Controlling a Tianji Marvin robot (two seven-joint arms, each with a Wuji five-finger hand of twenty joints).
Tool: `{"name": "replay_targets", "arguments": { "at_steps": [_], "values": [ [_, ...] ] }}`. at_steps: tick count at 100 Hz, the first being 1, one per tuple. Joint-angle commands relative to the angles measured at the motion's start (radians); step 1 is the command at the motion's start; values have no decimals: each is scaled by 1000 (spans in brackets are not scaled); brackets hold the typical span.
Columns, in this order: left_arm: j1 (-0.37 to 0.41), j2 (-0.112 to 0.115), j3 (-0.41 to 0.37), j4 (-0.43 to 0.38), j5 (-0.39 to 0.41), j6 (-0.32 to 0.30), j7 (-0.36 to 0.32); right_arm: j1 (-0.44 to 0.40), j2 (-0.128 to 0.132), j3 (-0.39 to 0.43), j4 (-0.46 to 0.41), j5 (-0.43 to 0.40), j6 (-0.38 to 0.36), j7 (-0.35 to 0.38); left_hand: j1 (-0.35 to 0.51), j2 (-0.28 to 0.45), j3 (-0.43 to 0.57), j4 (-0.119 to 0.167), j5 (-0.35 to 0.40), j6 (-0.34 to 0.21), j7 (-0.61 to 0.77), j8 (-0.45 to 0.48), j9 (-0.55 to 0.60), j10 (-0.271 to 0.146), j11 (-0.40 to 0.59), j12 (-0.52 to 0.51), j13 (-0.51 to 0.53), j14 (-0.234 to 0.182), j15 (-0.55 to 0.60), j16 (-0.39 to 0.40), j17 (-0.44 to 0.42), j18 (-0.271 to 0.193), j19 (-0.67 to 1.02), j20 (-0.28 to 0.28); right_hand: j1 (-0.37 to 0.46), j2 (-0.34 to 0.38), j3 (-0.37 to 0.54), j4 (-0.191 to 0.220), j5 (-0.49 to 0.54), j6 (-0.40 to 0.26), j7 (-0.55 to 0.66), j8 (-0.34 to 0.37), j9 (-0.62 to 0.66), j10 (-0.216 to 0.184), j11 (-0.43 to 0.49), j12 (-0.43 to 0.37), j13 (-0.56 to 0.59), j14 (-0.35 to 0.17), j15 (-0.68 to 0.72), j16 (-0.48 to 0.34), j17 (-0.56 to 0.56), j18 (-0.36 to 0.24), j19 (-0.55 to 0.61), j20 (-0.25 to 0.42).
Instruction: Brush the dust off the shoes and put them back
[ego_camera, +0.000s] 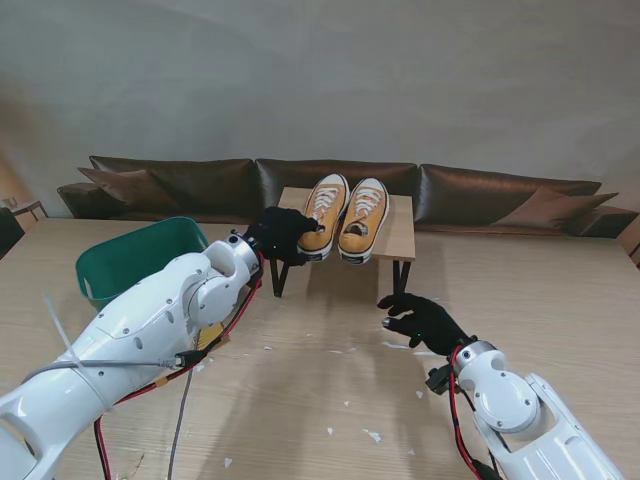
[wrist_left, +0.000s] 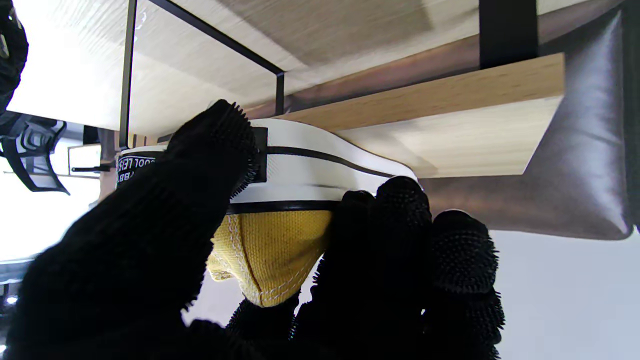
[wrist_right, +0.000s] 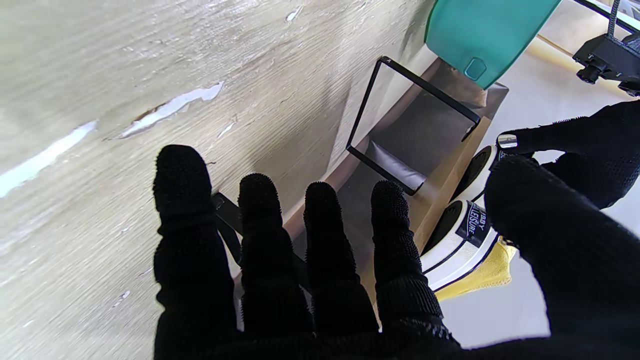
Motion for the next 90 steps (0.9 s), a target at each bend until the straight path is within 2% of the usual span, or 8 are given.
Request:
{"name": "replay_targets", "arguments": {
  "at_steps": [1,20,58,90],
  "values": [
    [4,7,-11,-7,-1,-3,-8,-3,-4,-4,1,1,2,14,132,33,59,14,160,155,355,96,71,-98,16,-7,58,-24,-16,-10,17,-8,-6,-13,-32,25,9,9,5,2,12,-13,24,12,4,-17,21,1,2,11,-378,20,-7,16],
    [7,13,-34,-23,38,-26,25,-3,-4,-5,3,3,2,15,152,36,48,17,153,170,355,97,90,-99,-10,-8,70,-22,-31,-15,28,-11,-6,-24,-32,27,10,9,9,5,13,-14,27,14,5,-17,22,3,2,11,-376,21,-8,16],
    [30,36,-84,-86,102,-46,6,-5,-4,-4,1,5,3,18,162,41,34,19,149,177,354,98,93,-99,-27,3,67,-21,-39,-14,26,-21,-11,-35,-33,29,11,9,13,7,14,-16,30,15,5,-17,24,3,2,11,-374,21,-8,17],
    [100,52,-166,-208,145,-56,-26,-4,-4,-7,3,6,5,20,158,46,34,18,146,173,355,100,91,-98,-28,6,63,-19,-36,-9,23,-23,-13,-35,-33,32,11,9,13,7,15,-17,31,17,5,-17,25,3,2,11,-374,22,-9,18]
  ]
}}
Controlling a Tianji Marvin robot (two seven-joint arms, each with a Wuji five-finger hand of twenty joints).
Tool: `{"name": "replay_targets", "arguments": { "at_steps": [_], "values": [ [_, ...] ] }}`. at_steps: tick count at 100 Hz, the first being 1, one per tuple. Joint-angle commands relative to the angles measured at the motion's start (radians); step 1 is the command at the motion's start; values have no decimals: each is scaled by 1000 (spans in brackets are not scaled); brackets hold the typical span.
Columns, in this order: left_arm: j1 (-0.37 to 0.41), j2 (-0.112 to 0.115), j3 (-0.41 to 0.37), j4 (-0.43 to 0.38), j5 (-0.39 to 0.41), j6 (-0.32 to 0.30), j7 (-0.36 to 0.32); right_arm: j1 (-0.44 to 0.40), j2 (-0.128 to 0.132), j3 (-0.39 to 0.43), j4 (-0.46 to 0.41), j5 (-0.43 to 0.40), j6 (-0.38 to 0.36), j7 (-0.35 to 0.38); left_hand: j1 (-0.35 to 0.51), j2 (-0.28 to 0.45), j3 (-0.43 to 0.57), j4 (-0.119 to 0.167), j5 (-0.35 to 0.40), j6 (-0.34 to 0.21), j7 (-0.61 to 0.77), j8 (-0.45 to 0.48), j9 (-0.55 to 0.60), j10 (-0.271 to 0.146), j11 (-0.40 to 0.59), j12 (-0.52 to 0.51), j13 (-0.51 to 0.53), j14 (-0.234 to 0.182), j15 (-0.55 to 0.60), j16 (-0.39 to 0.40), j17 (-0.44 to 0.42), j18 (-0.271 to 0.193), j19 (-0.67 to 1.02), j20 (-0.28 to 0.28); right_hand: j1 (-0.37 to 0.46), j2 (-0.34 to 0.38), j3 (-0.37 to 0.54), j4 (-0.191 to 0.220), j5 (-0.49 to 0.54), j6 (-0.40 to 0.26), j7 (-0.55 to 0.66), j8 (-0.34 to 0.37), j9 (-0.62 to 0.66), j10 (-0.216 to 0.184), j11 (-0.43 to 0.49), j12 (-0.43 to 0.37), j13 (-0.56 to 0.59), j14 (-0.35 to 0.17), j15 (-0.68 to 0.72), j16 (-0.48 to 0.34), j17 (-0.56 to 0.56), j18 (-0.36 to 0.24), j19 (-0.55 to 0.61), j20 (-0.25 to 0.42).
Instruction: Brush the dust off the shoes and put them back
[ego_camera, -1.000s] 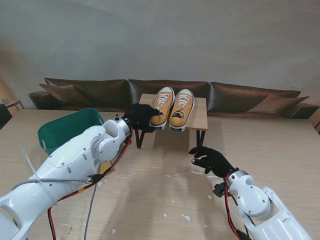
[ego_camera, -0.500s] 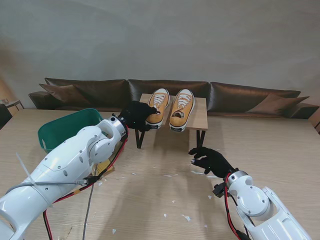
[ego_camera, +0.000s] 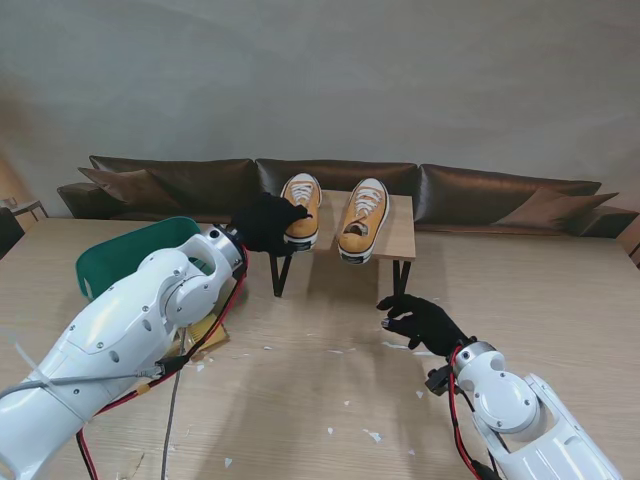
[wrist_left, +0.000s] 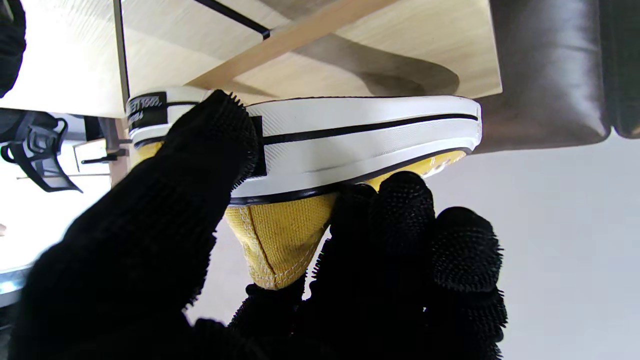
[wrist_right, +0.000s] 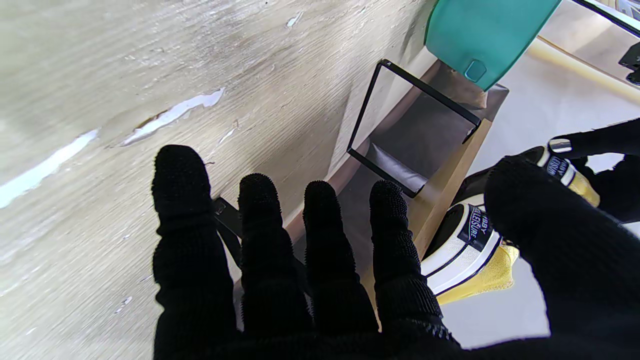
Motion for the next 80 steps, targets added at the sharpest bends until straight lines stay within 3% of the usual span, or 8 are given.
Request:
{"name": "replay_targets", "arguments": {
  "at_steps": [1,18,51,80],
  "values": [
    [6,1,-15,-45,-2,-4,-23,-4,-3,-4,1,0,2,16,140,60,81,29,137,147,356,101,19,-78,1,15,35,-18,-17,3,-2,-25,-13,-10,-33,31,11,9,11,-2,14,-11,21,13,6,-16,25,2,2,11,-374,15,-9,18],
    [65,12,-67,-139,9,-14,-80,-2,-3,-5,3,0,4,17,137,62,80,27,136,143,356,102,17,-79,0,13,32,-19,-18,3,-6,-26,-14,-10,-33,32,11,9,9,-2,14,-11,20,11,6,-17,24,3,2,11,-375,15,-9,18],
    [251,38,-219,-396,7,-6,-268,-4,-2,-7,4,3,8,24,136,63,78,26,135,142,355,104,15,-80,0,11,30,-19,-21,4,-12,-28,-19,-9,-32,32,12,9,10,-1,15,-12,19,13,5,-17,24,3,2,11,-375,15,-10,18],
    [388,47,-316,-574,-85,44,-393,-8,0,-12,2,4,9,31,141,73,68,28,130,140,351,105,7,-76,-6,13,17,-16,-31,6,-30,-31,-34,-6,-33,32,12,9,9,-1,15,-12,19,12,6,-16,24,3,2,11,-374,15,-10,19]
  ]
}}
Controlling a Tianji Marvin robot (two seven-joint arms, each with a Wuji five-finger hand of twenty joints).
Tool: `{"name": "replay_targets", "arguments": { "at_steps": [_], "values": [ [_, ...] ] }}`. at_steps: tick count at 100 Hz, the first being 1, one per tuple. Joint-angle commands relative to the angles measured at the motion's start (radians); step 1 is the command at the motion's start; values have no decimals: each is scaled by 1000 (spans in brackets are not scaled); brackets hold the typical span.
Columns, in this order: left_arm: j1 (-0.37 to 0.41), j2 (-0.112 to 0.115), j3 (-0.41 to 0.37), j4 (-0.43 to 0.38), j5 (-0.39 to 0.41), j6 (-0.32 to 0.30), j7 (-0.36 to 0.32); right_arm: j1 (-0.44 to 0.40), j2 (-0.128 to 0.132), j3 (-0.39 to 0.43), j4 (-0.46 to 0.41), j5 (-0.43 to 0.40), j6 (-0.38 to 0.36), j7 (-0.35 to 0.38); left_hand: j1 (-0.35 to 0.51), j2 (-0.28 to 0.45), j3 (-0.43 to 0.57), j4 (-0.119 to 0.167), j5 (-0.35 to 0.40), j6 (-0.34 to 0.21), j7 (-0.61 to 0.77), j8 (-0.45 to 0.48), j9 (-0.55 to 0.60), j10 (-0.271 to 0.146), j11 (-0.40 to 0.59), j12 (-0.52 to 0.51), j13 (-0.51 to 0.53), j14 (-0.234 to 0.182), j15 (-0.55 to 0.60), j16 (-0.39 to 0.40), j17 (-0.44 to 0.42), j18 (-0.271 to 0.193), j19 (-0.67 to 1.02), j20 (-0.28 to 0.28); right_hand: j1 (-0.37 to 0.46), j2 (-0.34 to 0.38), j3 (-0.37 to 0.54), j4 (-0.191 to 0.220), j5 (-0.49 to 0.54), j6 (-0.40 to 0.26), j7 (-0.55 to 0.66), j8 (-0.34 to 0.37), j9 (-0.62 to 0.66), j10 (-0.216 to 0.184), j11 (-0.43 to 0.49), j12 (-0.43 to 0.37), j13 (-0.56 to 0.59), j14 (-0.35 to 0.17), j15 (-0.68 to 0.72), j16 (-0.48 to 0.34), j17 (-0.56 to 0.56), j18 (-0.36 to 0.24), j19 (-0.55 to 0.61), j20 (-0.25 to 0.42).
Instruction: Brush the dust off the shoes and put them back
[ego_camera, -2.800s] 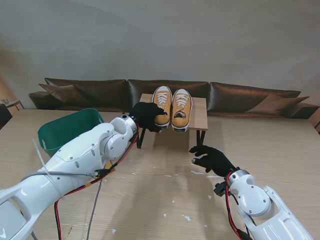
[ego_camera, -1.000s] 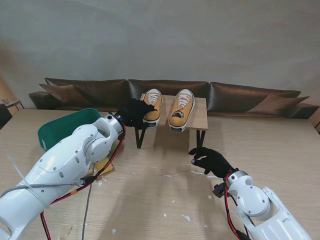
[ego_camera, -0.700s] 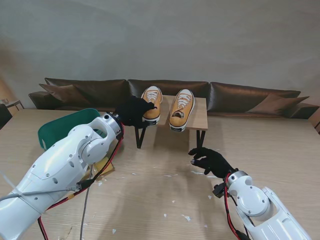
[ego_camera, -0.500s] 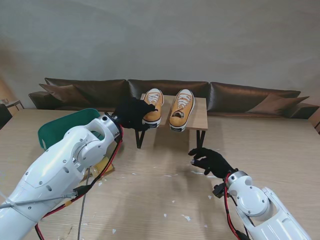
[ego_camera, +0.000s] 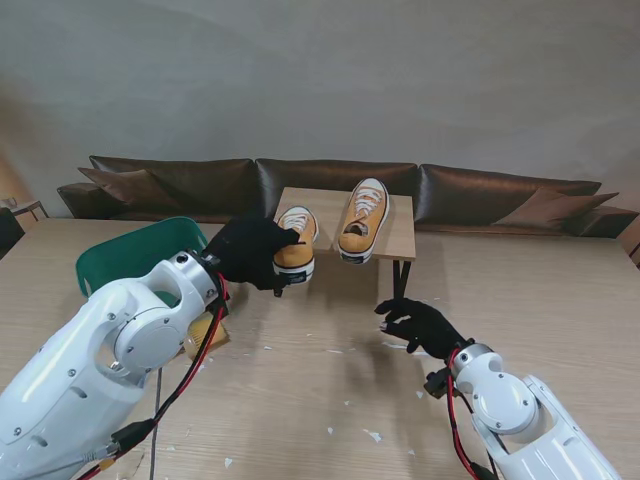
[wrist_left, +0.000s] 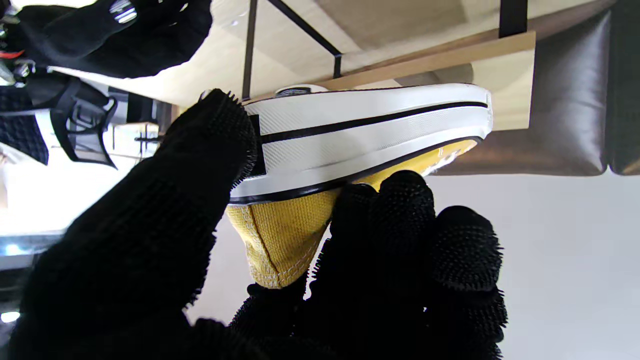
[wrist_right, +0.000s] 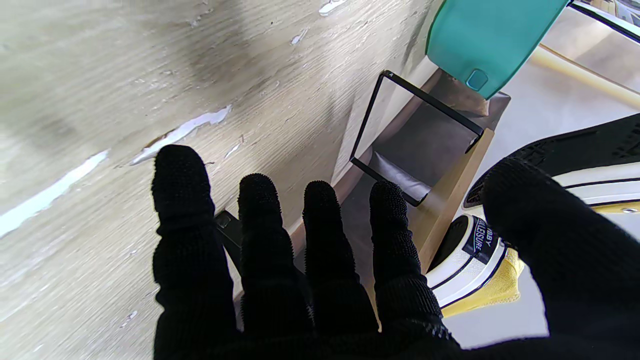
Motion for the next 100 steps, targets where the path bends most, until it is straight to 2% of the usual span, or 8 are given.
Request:
{"name": "replay_targets", "arguments": {
  "at_steps": [1,25,59,87,100],
  "values": [
    [15,2,-11,-38,1,10,-20,-8,-2,-4,-1,-1,2,16,141,71,74,38,127,128,351,105,7,-75,-8,13,17,-16,-22,6,-25,-31,-25,-7,-33,19,12,9,8,-2,14,-12,19,9,7,-16,24,2,2,11,-374,15,-10,19],
    [79,8,-38,-123,-79,73,-100,-9,0,-3,-1,1,6,22,141,78,64,38,124,127,349,107,2,-75,-13,13,12,-16,-26,8,-30,-31,-31,-2,-32,20,12,9,7,-1,15,-12,18,10,7,-16,23,3,2,11,-374,14,-10,19],
    [148,14,-34,-171,-187,154,-155,-5,-1,-7,4,1,10,20,146,90,51,41,117,124,343,110,-6,-66,-18,14,1,-7,-34,11,-45,-27,-43,6,-33,21,12,9,8,0,16,-13,17,10,8,-17,24,1,3,11,-374,14,-11,20],
    [194,20,-39,-203,-259,188,-197,0,-2,-13,12,0,11,18,148,99,42,43,117,124,340,114,-11,-60,-20,14,-6,-5,-37,14,-56,-25,-48,14,-32,21,12,9,8,-1,17,-13,17,9,8,-17,24,3,3,11,-375,13,-12,20],
    [225,23,-57,-234,-251,192,-210,0,-2,-14,13,1,13,19,148,102,37,43,115,125,338,115,-13,-61,-21,15,-9,-5,-38,15,-58,-24,-50,17,-32,21,13,9,7,-2,17,-13,17,11,8,-17,23,2,3,11,-375,13,-12,20]
  ]
}}
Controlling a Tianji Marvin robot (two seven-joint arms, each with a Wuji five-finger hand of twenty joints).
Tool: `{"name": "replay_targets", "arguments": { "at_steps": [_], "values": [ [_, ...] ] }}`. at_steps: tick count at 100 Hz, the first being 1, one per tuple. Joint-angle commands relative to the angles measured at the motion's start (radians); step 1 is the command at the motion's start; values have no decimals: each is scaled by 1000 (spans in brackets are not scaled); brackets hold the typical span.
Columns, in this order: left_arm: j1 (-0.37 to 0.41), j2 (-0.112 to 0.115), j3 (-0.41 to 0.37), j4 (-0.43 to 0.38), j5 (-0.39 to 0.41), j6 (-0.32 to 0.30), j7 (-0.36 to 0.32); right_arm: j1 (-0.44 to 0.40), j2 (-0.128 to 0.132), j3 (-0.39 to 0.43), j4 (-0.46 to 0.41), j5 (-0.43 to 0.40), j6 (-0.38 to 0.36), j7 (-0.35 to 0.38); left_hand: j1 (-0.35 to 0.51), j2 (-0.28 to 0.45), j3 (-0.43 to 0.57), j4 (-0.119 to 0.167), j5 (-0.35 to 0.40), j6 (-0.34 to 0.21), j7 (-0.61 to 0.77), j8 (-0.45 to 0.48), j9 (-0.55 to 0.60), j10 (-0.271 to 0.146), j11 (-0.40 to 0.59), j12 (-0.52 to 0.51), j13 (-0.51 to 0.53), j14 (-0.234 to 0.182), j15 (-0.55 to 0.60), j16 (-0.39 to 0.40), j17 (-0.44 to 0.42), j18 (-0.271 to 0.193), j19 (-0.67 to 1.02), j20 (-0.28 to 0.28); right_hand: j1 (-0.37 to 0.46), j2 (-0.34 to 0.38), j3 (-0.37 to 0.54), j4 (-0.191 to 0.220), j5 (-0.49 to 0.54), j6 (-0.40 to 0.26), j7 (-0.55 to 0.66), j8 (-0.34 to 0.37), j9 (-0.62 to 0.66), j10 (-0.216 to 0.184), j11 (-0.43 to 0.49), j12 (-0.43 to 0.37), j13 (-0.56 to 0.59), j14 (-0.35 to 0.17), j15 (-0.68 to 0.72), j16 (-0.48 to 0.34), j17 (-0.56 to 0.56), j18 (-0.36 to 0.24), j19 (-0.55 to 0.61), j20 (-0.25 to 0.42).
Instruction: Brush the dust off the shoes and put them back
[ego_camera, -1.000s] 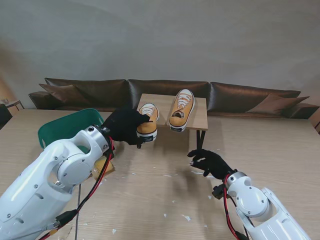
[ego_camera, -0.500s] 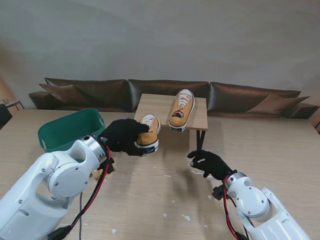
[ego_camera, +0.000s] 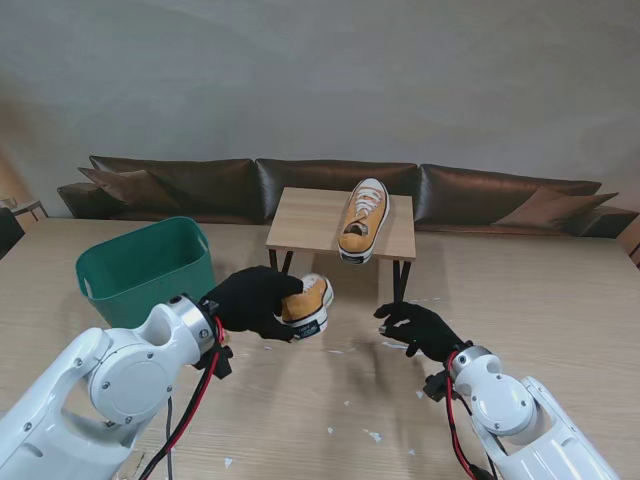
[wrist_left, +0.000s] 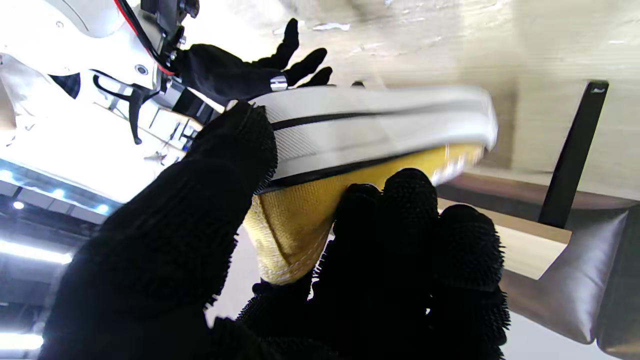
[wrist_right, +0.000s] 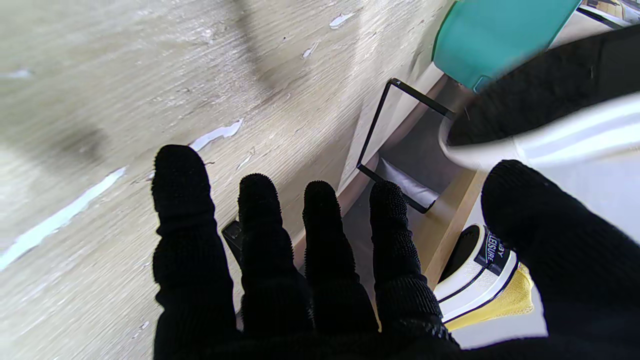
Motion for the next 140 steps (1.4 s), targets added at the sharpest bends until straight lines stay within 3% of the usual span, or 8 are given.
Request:
{"name": "replay_targets", "arguments": {
  "at_steps": [1,20,50,84,102,140],
  "values": [
    [19,3,-9,-31,19,0,-19,-3,-3,-4,1,-1,3,14,78,60,60,41,103,85,409,116,-5,-72,4,11,5,-19,-2,12,-28,-40,-23,11,-32,10,13,9,7,-1,16,-13,17,11,8,-17,22,2,2,10,-375,13,-12,20],
    [23,8,-8,-23,1,9,-48,-4,-2,-5,1,0,2,17,78,66,53,42,98,84,404,119,-10,-72,2,11,-2,-18,-5,14,-36,-43,-29,15,-33,9,13,9,8,-1,17,-13,17,11,8,-17,23,3,3,10,-375,13,-12,20],
    [-85,17,43,145,23,-58,-77,-4,-2,-7,3,2,1,19,68,93,20,40,67,67,369,120,-32,-66,5,2,-30,-3,-7,22,-70,-43,-37,34,-33,9,15,9,8,-1,18,-13,18,10,9,-17,24,3,3,10,-374,14,-13,20],
    [-225,11,130,371,10,-145,-32,1,-3,-12,13,4,-1,16,40,64,68,46,48,49,347,106,-38,-66,5,-19,-67,11,-5,27,-119,-39,-45,53,-33,11,14,9,7,-2,18,-13,18,10,10,-17,24,3,4,11,-374,12,-13,21],
    [-278,1,179,478,8,-192,27,-8,-1,1,0,5,5,25,35,47,84,45,55,36,340,99,-35,-71,2,-26,-83,13,-4,29,-137,-42,-46,62,-33,12,15,9,8,-1,19,-14,18,10,10,-17,23,2,3,10,-375,14,-13,21],
    [-290,0,249,549,-6,-146,28,-9,1,6,-1,7,7,33,6,52,99,38,59,20,337,98,-39,-79,4,-38,-120,19,1,34,-195,-38,-46,82,-34,14,14,9,9,0,19,-14,17,11,10,-17,22,3,3,10,-376,13,-14,21]
  ]
}}
